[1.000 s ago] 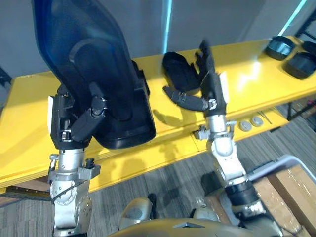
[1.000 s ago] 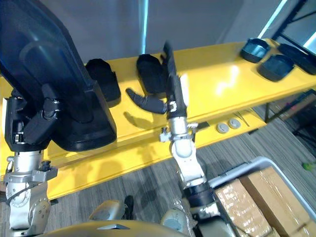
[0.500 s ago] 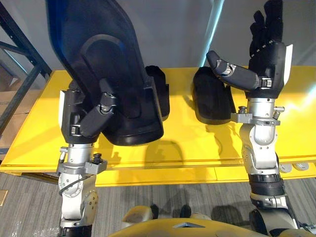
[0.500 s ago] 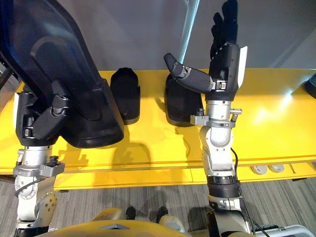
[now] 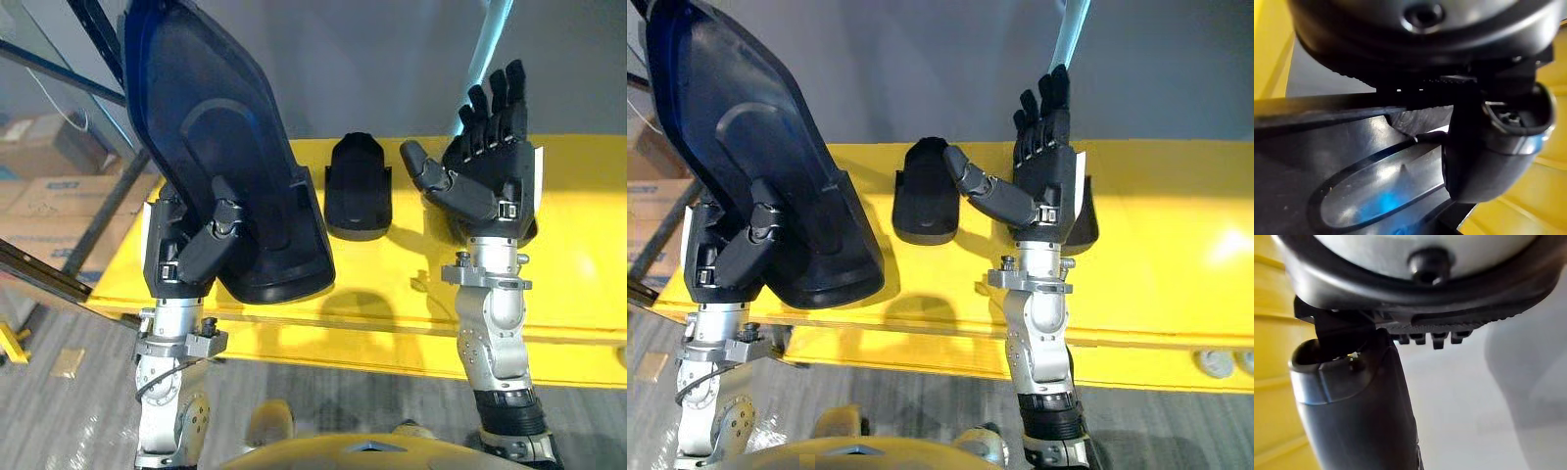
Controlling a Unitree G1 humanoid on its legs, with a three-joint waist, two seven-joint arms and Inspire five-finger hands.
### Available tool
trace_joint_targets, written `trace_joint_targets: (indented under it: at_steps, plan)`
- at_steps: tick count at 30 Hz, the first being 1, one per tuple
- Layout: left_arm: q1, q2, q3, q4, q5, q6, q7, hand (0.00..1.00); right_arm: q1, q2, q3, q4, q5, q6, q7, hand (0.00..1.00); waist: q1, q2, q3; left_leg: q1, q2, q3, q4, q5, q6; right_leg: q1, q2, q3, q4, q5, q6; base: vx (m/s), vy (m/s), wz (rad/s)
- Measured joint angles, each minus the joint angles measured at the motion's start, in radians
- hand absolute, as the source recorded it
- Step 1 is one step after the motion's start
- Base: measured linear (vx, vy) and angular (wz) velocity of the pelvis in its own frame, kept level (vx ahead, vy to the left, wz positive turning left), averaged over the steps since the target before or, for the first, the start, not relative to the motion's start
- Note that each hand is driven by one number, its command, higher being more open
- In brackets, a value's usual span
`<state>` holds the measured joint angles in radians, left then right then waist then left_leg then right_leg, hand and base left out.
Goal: Walk over and take three plastic housings, then place them on the shelf
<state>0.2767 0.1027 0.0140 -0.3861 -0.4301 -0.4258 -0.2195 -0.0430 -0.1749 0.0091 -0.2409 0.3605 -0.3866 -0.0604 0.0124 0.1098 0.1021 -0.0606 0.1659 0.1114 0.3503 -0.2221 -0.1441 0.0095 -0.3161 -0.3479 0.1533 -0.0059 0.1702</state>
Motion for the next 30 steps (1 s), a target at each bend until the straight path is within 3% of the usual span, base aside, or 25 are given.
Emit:
trace_joint_targets:
  at_steps: [1,3,6,9,15,19,21,26,30]
  plan:
    - [-0.017,0.021,-0.005,0.009,-0.005,0.006,-0.014,0.0,0.012,0.043,0.004,0.02,-0.015,0.004,-0.022,1.0,0.005,-0.037,0.021,0.032,-0.044,0.051,-0.017,0.006,0.02,-0.002,-0.048,0.035,-0.001,0.03,-0.002,-0.05,0.515,-0.34]
    - [-0.018,0.04,-0.01,0.024,-0.012,0.034,-0.014,0.0,0.036,0.078,0.043,0.037,-0.066,0.011,-0.038,1.0,0.015,-0.074,0.029,0.038,-0.058,0.087,-0.018,-0.006,0.05,-0.012,-0.06,0.02,-0.01,0.087,-0.037,-0.12,0.353,-0.48]
    - [-0.033,0.066,-0.027,0.063,-0.015,0.083,-0.011,0.0,0.048,0.084,0.079,0.026,-0.082,0.011,-0.033,1.0,0.007,-0.095,0.017,0.027,-0.054,0.083,-0.056,0.015,0.066,-0.014,0.006,0.023,0.004,0.061,-0.064,-0.06,0.148,-0.05]
    - [-0.08,0.076,-0.06,0.074,-0.026,0.106,0.013,0.0,0.047,0.083,0.075,-0.009,-0.081,0.006,-0.036,1.0,-0.019,-0.117,0.006,-0.011,-0.078,0.05,-0.077,0.054,0.074,-0.004,0.012,0.004,-0.046,0.06,-0.064,0.01,0.023,0.41]
    - [-0.116,0.063,-0.138,0.068,0.066,0.107,0.109,0.0,0.048,0.052,0.015,-0.008,-0.082,0.021,-0.063,1.0,-0.018,-0.077,0.01,-0.028,-0.065,0.015,-0.155,0.126,0.041,-0.001,0.052,-0.012,-0.105,0.061,-0.063,-0.02,-0.065,0.19]
    - [-0.114,0.062,-0.131,0.067,0.141,0.109,0.181,0.0,0.07,0.052,-0.02,-0.018,-0.077,0.026,-0.053,1.0,-0.028,-0.076,0.011,0.015,-0.041,0.023,-0.238,0.17,0.023,0.005,0.081,-0.003,-0.108,0.052,-0.056,-0.05,-0.091,-0.11]
    - [-0.109,0.061,-0.11,0.067,0.149,0.109,0.187,0.0,0.079,0.053,-0.029,-0.022,-0.067,0.026,-0.038,1.0,-0.042,-0.074,0.011,0.027,-0.04,0.023,-0.269,0.186,0.022,0.007,0.084,-0.004,-0.108,0.046,-0.051,-0.06,-0.053,0.05]
    - [-0.107,0.041,-0.051,0.062,0.148,0.114,0.184,0.0,0.112,0.057,-0.011,-0.034,-0.07,0.025,-0.006,1.0,-0.039,-0.072,0.01,0.059,-0.036,0.019,-0.348,0.241,0.019,0.007,0.095,-0.01,-0.108,0.045,-0.052,-0.04,-0.031,0.05]
    - [-0.104,0.031,0.008,0.061,0.209,0.186,0.211,0.0,0.112,0.056,0.017,-0.034,-0.071,0.025,0.018,1.0,-0.024,-0.071,0.009,0.076,-0.037,0.017,-0.38,0.267,0.02,0.009,0.097,-0.011,-0.105,0.045,-0.051,-0.01,-0.007,0.02]
